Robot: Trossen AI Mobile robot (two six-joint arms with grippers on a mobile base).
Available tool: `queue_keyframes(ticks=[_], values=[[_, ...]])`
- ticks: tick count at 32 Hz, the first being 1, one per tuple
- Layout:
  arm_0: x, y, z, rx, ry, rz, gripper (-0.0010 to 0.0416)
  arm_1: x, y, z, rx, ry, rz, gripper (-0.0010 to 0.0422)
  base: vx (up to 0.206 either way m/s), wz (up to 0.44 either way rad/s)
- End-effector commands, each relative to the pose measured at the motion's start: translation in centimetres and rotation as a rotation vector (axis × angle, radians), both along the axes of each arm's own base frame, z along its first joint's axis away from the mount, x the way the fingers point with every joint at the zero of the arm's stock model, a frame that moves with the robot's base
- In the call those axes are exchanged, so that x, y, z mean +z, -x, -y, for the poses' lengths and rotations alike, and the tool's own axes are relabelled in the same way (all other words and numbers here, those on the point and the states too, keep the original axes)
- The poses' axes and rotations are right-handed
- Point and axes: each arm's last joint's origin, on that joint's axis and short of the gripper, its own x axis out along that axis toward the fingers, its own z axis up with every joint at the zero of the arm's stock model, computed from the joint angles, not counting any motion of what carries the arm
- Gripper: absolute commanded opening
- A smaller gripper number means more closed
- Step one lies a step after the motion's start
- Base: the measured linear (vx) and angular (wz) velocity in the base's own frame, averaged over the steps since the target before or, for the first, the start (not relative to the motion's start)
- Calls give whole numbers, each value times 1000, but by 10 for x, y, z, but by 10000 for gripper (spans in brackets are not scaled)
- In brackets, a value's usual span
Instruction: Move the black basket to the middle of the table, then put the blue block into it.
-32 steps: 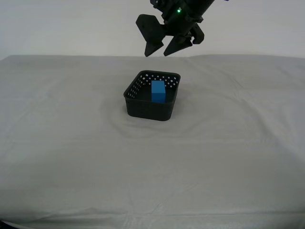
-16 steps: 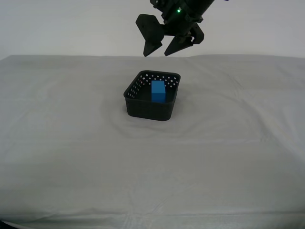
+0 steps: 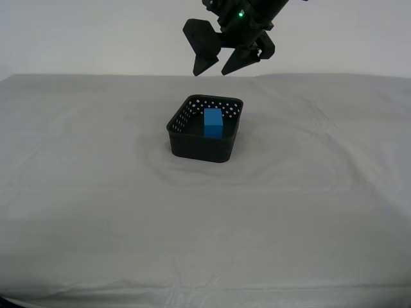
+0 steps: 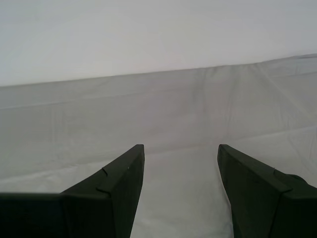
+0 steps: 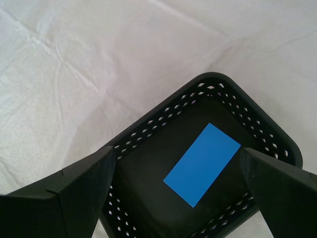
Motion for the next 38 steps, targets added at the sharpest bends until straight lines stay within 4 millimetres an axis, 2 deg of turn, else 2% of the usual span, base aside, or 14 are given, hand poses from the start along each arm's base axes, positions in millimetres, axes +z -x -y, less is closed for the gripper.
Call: queue_keyframes(ticks=[1,38], values=[[1,0,0,-1,1,3,353,1,0,0,-1,-1,4,199,0,0],[1,0,0,-1,1,3,352,1,0,0,0,-1,4,199,0,0]])
